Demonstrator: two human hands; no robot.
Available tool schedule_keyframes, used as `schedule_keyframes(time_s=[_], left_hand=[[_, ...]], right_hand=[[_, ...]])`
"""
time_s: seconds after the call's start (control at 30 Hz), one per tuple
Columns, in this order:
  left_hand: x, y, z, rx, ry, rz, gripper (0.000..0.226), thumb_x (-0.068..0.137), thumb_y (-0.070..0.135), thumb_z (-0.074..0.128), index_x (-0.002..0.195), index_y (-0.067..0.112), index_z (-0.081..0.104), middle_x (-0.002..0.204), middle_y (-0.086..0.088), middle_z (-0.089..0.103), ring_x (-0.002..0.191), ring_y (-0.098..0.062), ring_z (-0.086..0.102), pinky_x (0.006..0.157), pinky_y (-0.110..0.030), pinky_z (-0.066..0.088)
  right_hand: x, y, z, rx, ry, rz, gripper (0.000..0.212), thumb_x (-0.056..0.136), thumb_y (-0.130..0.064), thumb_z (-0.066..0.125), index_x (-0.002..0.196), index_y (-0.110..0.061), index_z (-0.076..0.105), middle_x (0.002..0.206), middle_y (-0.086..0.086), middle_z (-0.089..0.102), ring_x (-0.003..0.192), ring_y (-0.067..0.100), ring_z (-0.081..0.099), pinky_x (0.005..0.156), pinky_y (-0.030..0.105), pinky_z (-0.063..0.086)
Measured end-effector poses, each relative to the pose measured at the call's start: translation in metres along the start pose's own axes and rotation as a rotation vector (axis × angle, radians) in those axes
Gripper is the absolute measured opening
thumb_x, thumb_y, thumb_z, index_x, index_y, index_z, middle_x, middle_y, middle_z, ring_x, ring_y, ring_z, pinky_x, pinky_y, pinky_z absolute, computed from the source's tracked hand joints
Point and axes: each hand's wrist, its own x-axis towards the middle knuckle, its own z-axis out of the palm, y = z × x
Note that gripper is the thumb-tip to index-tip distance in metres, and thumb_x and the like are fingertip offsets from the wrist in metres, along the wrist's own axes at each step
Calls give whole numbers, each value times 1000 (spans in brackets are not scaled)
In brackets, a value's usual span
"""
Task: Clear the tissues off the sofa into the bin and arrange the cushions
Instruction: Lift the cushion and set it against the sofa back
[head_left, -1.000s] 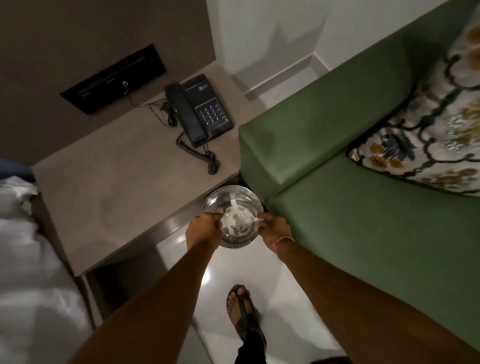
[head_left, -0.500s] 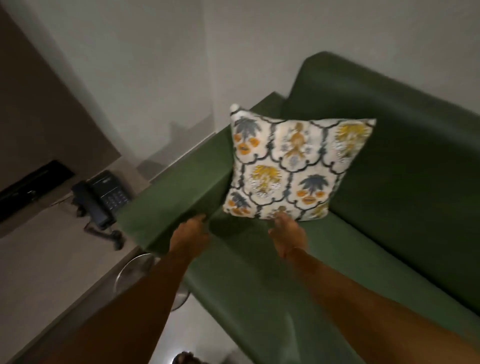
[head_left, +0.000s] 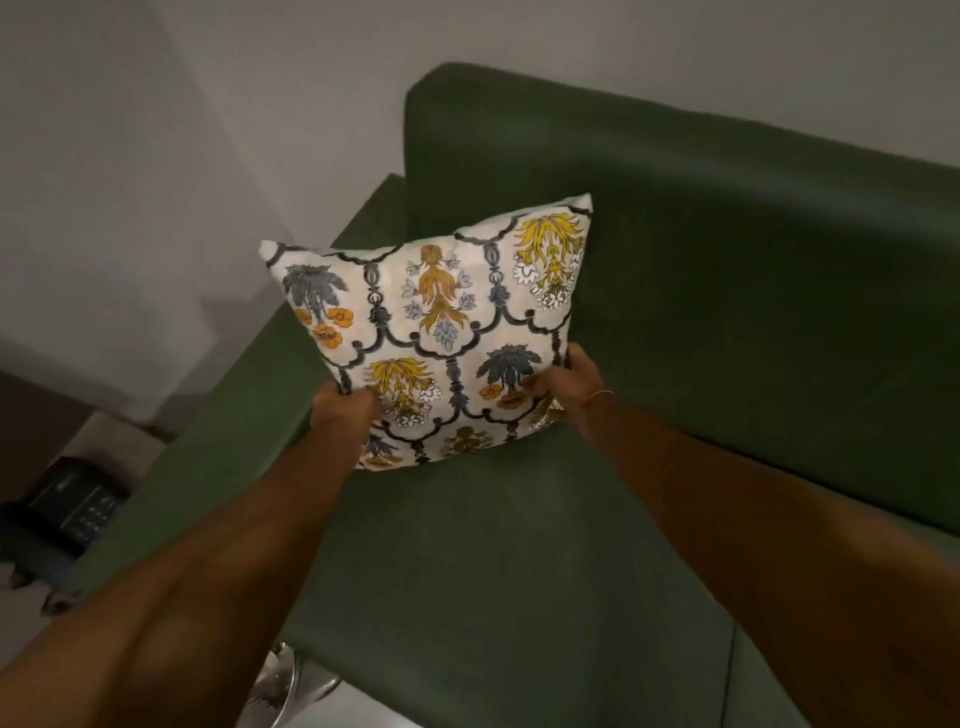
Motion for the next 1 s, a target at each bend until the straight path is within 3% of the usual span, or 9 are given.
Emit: schedule_keyframes(time_s=[0.17,0.3,0.43,0.6,0.7,0.77,0.83,0.9,1.0], left_hand=[[-17,17,15,-33,-118,30,47,72,-10,49,115,3,59,94,-17,65,89,-32,61,84,-45,53],[-38,37,53,-2,-277,67,60,68,-16,47,109,25,60,93,-5,67,88,-25,61,87,-48,56],[-55,52,100,96,-399,78,48,65,-15,48,92,24,59,92,-7,67,90,-29,62,92,-55,54],[-58,41,117,96,-410,105,48,70,-10,50,100,25,61,88,-4,68,88,-26,62,92,-54,52],[-65,30,112,317,-378,185,48,69,-5,60,112,15,64,97,-2,68,100,-30,64,87,-41,55],[-76,28,112,523,-371,185,32,75,1,63,107,5,65,99,-10,65,94,-32,64,84,-40,55],[-98,31,120,724,-499,61,9,82,7,61,91,8,64,88,-11,64,71,-27,60,65,-32,52],[-129,36,138,1004,-684,-36,5,87,19,58,84,18,61,79,-4,63,68,-22,58,65,-28,47],[-175,31,194,1113,-854,119,11,86,15,57,82,23,65,81,-4,61,71,-20,54,62,-25,42]], right_hand=[[-32,17,-25,204,117,-53,63,63,10,72,116,-21,54,110,3,67,105,29,61,89,52,54],[-62,37,-67,326,304,-102,68,63,9,73,120,-21,51,116,5,65,108,29,62,90,56,53],[-72,56,-103,435,440,-86,73,65,13,71,127,-17,47,123,10,62,110,31,60,92,57,52],[-67,68,-124,381,360,-70,70,67,9,75,124,-19,45,115,1,62,110,28,59,91,57,52],[-70,70,-138,278,311,-83,77,68,2,79,132,-19,43,125,4,58,112,24,56,94,53,51],[-77,76,-149,167,301,-93,80,70,0,79,138,-18,39,136,8,52,113,20,52,98,47,49],[-87,85,-165,134,318,-58,81,72,-1,77,141,-17,36,140,9,46,117,23,50,100,48,48],[-100,99,-187,193,354,-17,77,76,6,71,141,-15,36,144,15,43,121,31,49,101,51,46],[-124,125,-234,321,479,8,72,78,15,63,140,-13,38,141,19,46,118,28,51,103,49,45]])
